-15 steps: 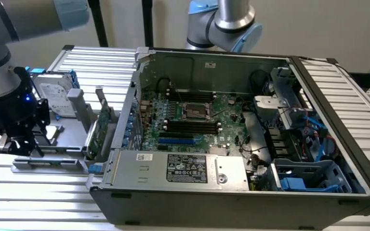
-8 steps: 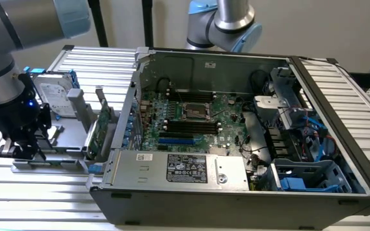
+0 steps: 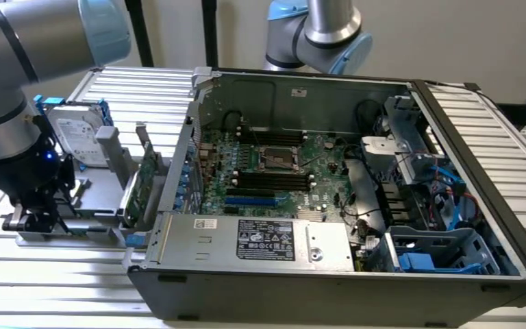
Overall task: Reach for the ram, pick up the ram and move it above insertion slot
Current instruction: 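Pick up the ram and move it above insertion slot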
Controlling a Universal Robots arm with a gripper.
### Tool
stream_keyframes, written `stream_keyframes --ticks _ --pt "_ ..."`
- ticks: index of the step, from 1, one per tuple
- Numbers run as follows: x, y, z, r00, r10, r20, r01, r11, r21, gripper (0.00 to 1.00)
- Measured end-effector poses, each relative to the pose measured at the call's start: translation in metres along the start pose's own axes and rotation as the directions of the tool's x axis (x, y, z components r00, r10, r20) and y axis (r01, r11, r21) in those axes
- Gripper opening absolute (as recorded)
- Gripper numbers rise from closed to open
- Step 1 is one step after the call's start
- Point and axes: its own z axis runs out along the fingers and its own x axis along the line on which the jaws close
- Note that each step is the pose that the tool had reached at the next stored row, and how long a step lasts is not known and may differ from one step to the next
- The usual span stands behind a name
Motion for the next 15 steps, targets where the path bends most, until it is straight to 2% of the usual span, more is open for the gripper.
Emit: stream_keyframes --ticks 10,15 --pt "0.0 0.0026 0.0183 0.9999 -0.013 -0.0006 0.013 0.9999 0.0 0.36" --pt "-0.002 0.003 0.0198 0.9999 -0.013 -0.0005 0.013 0.9999 -0.0006 0.36"
